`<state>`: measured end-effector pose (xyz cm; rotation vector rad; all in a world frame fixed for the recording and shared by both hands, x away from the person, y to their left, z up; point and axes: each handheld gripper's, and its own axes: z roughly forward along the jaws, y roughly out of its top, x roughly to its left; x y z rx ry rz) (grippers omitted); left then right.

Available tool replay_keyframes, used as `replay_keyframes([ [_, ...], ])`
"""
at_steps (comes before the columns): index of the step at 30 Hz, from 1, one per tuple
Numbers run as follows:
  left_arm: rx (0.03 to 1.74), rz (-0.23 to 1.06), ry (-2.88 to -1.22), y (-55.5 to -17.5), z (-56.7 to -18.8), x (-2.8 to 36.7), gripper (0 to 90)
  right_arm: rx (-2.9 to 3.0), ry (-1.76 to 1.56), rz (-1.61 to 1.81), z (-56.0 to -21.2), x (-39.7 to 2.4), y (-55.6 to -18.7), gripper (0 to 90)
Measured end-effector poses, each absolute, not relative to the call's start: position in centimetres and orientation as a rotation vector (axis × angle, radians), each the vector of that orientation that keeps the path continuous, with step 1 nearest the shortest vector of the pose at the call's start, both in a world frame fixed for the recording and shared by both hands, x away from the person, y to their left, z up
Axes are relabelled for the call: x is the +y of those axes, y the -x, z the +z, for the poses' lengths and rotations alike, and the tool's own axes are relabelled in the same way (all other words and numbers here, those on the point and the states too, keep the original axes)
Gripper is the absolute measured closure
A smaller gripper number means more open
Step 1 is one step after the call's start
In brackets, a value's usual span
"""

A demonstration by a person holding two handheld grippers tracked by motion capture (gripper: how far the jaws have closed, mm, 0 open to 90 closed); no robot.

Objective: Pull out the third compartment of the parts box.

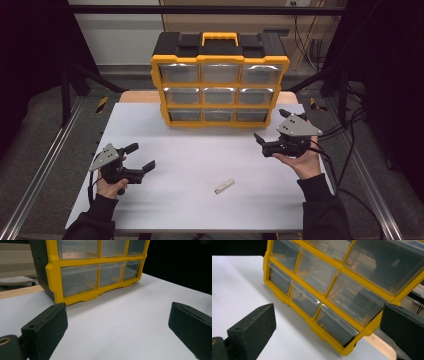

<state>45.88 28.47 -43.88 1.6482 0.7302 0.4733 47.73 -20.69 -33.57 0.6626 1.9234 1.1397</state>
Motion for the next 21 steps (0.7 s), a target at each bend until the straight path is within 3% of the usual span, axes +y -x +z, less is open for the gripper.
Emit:
replay_keyframes([
  [21, 0.731, 0.472, -1.650, -45.9, -43.9, 28.5, 1.9, 1.943, -0.532, 0.947, -31.1, -19.1, -49.1, 2.4],
])
